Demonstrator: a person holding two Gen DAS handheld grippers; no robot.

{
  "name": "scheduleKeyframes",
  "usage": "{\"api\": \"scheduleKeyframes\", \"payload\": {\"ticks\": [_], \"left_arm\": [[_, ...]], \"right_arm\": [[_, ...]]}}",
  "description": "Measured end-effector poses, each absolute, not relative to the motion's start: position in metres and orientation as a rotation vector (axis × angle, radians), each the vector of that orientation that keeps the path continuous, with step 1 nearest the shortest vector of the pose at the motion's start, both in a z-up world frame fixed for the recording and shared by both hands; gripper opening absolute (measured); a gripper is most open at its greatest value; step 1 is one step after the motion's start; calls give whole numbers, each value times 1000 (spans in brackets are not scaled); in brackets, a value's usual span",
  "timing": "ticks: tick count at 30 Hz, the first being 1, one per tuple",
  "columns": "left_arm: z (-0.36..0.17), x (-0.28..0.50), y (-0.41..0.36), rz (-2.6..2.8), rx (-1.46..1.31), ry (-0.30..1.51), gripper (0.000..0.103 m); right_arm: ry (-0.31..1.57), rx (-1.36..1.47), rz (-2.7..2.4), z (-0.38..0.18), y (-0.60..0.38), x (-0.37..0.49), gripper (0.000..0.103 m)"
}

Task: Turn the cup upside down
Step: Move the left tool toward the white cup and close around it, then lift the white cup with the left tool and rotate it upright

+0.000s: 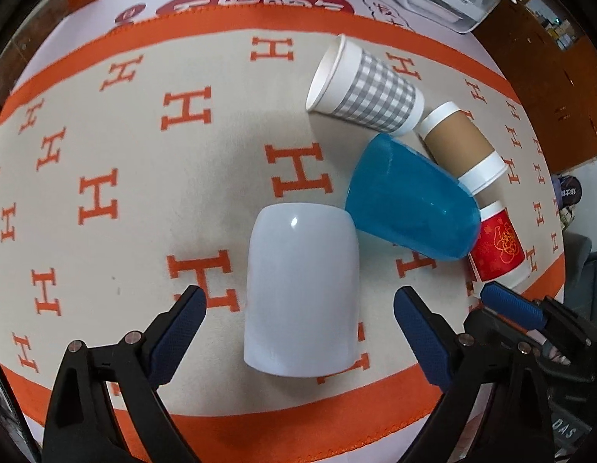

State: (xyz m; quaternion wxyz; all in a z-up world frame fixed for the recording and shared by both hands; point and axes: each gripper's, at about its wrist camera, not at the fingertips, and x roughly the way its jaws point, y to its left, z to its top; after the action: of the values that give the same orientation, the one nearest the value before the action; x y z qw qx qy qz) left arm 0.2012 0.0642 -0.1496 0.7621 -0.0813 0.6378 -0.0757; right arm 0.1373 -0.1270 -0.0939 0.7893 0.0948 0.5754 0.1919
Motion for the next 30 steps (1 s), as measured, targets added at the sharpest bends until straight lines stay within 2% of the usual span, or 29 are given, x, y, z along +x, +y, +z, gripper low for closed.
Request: {"api": "scheduleKeyframes", "payload": {"ticks": [6, 9, 11, 13, 22, 30], "left_arm": [[-164, 211, 61, -161, -173, 1423, 96], [-171, 215, 57, -165, -165, 1439, 87], [-176, 218, 54, -170, -166, 1455, 72], [-183, 220, 54, -158, -163, 1475, 66], [-182, 208, 52, -134, -162, 1402, 65], [-158, 180, 53, -108, -151, 1326, 65]], "right_arm": [[1244, 201, 415, -95, -126, 136, 39], [1243, 198, 412, -96, -126, 134, 39], [1246, 196, 411, -97, -127, 133, 39], [1243, 194, 411, -96, -127, 132, 39], [1237, 216, 418, -97, -131, 130, 39], [1220, 230, 421, -92, -138, 122, 39]]}}
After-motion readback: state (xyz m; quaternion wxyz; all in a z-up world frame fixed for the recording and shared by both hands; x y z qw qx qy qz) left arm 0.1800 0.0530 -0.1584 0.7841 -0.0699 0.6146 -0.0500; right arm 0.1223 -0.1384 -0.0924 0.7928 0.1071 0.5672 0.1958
